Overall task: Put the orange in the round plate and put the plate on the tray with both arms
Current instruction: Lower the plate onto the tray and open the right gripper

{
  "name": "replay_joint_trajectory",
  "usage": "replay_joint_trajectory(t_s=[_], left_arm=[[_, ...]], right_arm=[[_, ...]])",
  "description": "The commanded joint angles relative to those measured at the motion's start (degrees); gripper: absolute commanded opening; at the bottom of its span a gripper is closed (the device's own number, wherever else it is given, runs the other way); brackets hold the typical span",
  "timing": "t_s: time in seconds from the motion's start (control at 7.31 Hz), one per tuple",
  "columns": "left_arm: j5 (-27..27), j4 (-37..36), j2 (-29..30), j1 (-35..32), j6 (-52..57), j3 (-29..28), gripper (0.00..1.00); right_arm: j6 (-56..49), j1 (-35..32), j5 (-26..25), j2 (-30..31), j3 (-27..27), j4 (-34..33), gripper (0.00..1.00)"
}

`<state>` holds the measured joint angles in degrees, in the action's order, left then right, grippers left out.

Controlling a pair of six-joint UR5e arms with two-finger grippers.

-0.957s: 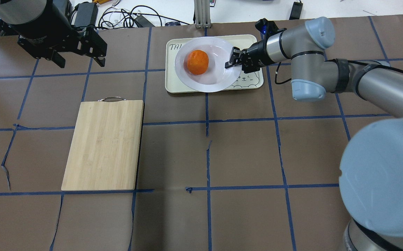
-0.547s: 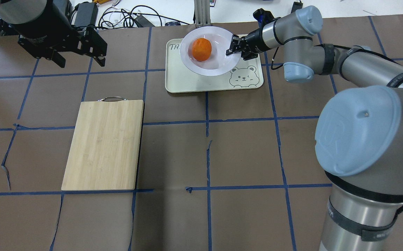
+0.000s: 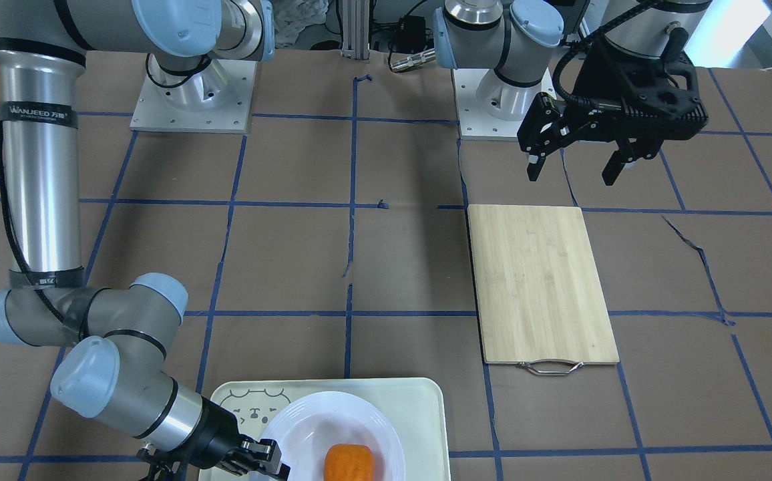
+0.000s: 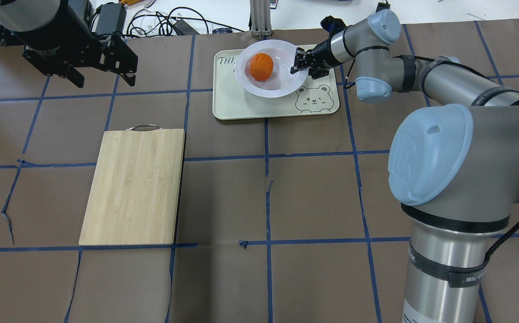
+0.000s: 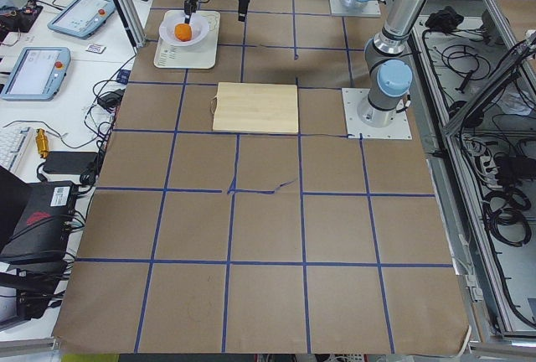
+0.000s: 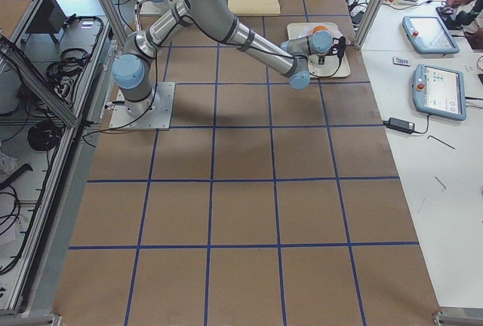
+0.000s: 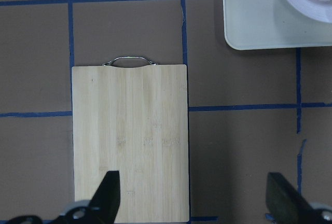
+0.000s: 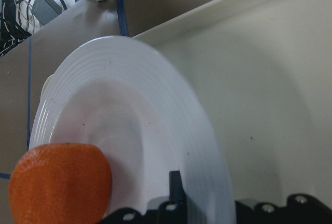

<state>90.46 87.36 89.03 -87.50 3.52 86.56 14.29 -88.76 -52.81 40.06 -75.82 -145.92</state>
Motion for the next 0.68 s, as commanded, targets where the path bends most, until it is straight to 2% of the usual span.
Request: replay_joint_trajectory(t_s=[0.0,0.14,0.27,0.41,0.55], left_arm=[[-0.1,0.0,0.0,0.1,0.0,0.0,1.0],[-0.3,0.0,0.0,0.0,-0.1,-0.1,1.0],[-0.5,0.0,0.2,-0.1,-0.3,-0.2,1.0],[-0.5,0.0,0.3,-0.1,0.1,-0.3,1.0],[-0.5,0.0,0.3,-0.1,0.1,-0.3,1.0]], right_arm=[[0.0,-0.4,-0.4,-0.9,0.1,0.2,0.26],[0.0,-0.4,-0.4,-0.8,-0.3,0.3,0.73],[0.1,-0.4,-0.4,-0.5,-0.6,0.3,1.0],[0.3,-0.4,-0.5,0.4,-0.6,0.3,1.0],[0.1,-0.3,-3.8,3.6,-0.6,3.9,1.0]])
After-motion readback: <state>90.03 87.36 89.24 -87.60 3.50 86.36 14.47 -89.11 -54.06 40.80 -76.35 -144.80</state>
